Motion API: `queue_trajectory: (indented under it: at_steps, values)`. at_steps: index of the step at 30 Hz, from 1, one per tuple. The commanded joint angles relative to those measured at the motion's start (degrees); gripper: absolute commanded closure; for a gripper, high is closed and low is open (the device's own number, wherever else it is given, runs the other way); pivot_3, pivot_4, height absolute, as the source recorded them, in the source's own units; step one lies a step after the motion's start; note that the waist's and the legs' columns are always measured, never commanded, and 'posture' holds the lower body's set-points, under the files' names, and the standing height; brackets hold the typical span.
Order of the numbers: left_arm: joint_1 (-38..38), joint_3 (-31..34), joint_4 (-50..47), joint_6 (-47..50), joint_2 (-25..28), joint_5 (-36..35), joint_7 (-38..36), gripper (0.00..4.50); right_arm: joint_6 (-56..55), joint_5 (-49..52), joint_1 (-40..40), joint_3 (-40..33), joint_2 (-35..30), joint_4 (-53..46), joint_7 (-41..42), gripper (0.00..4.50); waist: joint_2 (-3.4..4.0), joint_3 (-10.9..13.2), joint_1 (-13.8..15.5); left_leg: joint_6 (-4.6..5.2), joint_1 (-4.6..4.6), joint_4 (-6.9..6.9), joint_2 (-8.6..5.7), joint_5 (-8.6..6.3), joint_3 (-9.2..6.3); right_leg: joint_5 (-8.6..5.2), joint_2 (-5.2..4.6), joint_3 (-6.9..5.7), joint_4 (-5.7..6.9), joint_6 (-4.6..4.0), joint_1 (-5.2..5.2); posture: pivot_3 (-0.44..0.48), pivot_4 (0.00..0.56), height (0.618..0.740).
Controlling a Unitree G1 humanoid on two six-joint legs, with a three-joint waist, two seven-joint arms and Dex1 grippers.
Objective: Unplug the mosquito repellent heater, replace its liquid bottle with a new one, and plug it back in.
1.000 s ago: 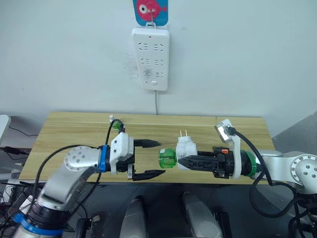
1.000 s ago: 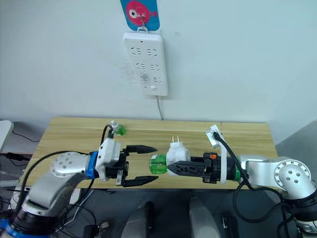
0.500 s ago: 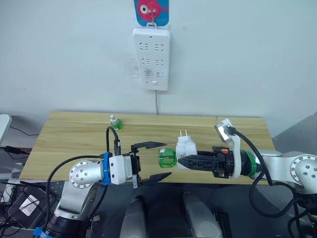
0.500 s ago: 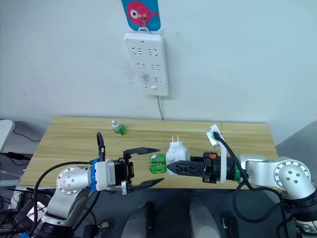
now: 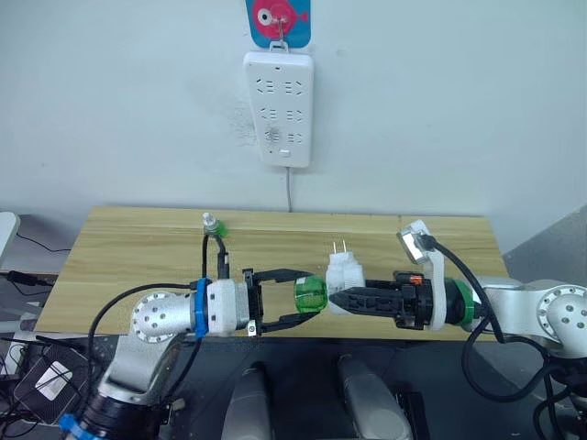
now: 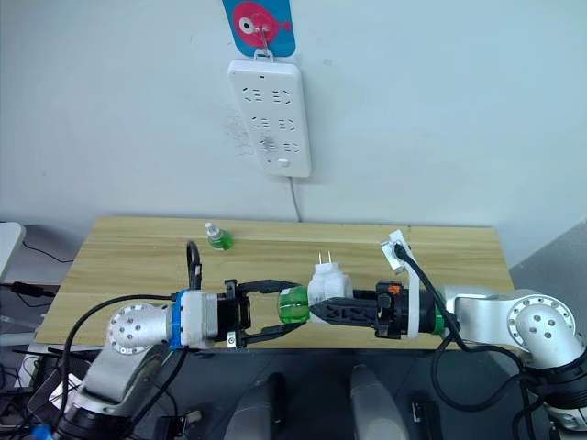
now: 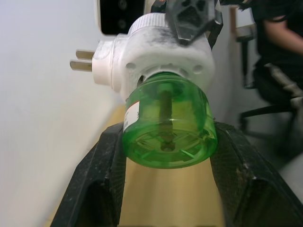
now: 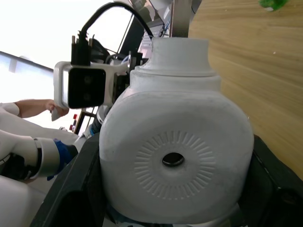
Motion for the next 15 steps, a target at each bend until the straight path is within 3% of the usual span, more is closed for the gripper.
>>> queue_trajectory:
  at_steps: [1, 7, 15]
  values:
    - [-5.0, 2.24, 0.09, 30.06, 7.09, -18.24, 2.44, 2.3, 0.51, 0.74, -0.59, -1.66, -1.1, -0.91, 2.1, 1.45, 0.03, 0.02, 0.04, 0.0, 0.0, 0.0, 0.0, 0.0, -0.04, 0.0, 0.01, -0.03, 0.02, -0.01, 0.01, -0.178, 0.284, 0.735]
    - [-12.89, 6.95, 6.6, 55.06, 11.47, -38.85, 4.55, 2.3, 1.29, -0.06, -0.46, -2.25, -2.57, -0.96, 3.53, 1.45, 0.02, 0.03, 0.02, 0.0, -0.01, -0.01, -0.02, 0.0, -0.02, -0.01, 0.01, -0.04, -0.06, 0.01, 0.0, -0.186, 0.284, 0.735]
    - [-15.7, 10.05, 11.7, 68.17, 13.3, -46.18, 5.89, 2.3, 1.44, -0.95, -0.06, -2.5, -3.69, -1.17, 4.97, 1.45, 0.05, 0.05, 0.06, 0.01, 0.01, -0.1, 0.03, -0.01, -0.16, -0.09, 0.1, -0.16, 0.02, -0.14, -0.06, -0.185, 0.286, 0.735]
